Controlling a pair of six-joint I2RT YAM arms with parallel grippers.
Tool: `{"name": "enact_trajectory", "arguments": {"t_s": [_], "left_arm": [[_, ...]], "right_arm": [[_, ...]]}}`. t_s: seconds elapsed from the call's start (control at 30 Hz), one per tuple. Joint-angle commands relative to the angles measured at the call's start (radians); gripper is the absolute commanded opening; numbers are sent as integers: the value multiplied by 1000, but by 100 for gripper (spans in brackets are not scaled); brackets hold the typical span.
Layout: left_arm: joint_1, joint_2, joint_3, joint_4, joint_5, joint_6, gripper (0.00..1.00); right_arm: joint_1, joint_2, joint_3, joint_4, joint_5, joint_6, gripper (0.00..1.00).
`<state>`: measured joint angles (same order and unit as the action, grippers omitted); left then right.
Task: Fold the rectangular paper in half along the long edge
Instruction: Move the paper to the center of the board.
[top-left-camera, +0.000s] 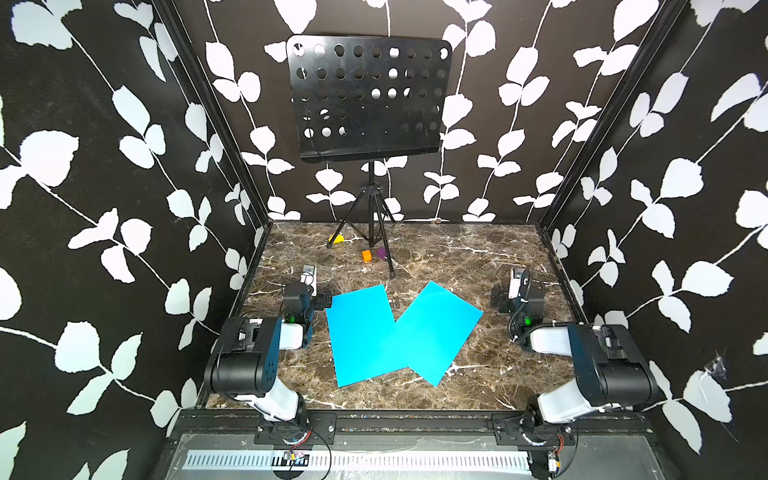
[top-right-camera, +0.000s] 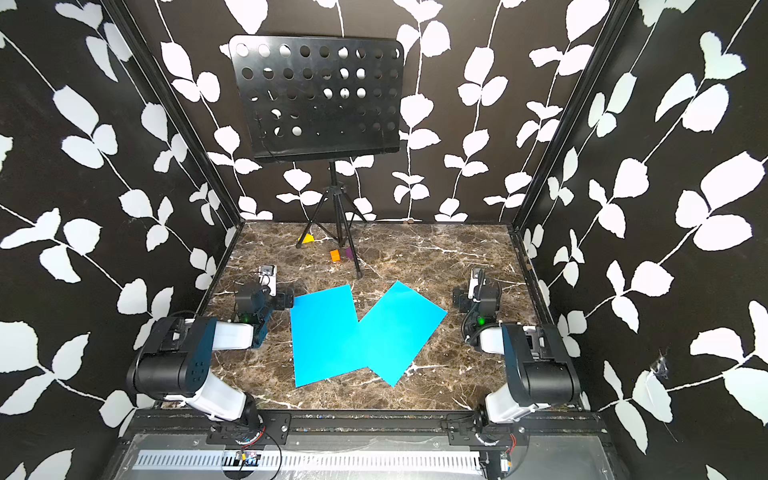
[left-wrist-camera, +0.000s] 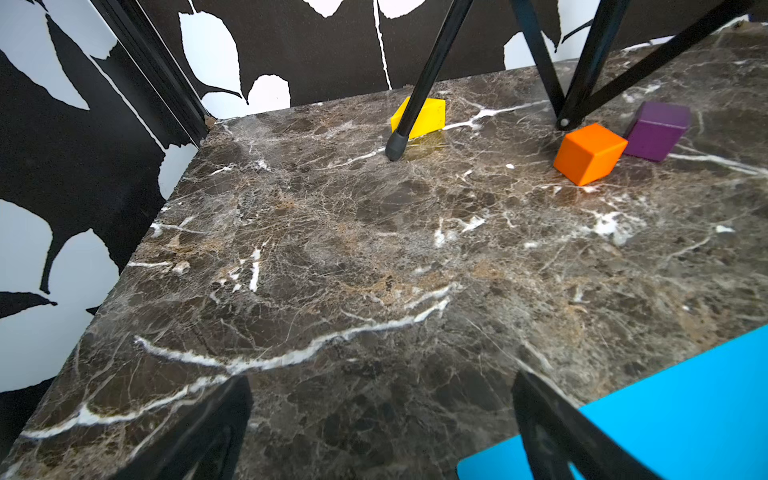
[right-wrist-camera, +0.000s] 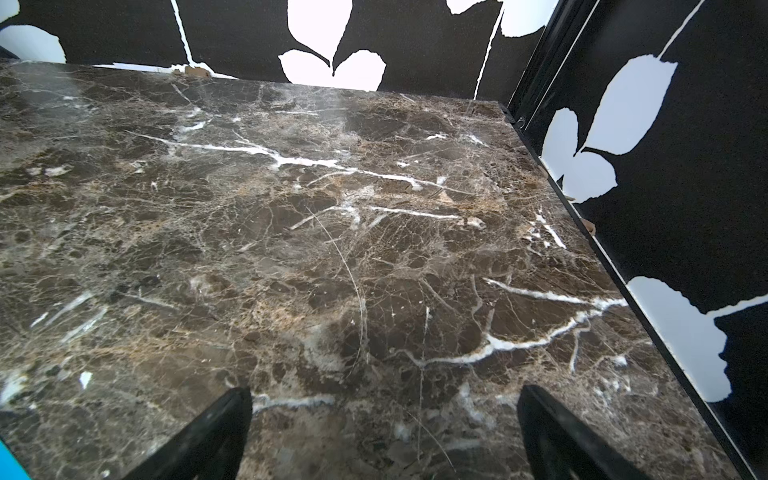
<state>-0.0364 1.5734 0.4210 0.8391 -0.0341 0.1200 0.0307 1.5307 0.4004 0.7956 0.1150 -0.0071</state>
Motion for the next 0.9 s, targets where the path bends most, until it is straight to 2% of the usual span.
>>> {"name": "enact_trajectory", "arguments": {"t_s": [0.0, 0.63, 0.73, 0.87], "left_arm": [[0, -24, -4, 17, 11, -7, 99], [0, -27, -9, 23, 6, -9, 99], [1, -74, -18, 22, -34, -19, 99], [-11, -250, 41, -249, -25, -20, 99]], "right_arm": [[0, -5, 8, 35, -8, 1, 99], [0, -12, 5, 42, -4, 2, 99], [0, -95, 37, -87, -5, 4, 99], [9, -218, 126, -356, -16, 25, 99]]}}
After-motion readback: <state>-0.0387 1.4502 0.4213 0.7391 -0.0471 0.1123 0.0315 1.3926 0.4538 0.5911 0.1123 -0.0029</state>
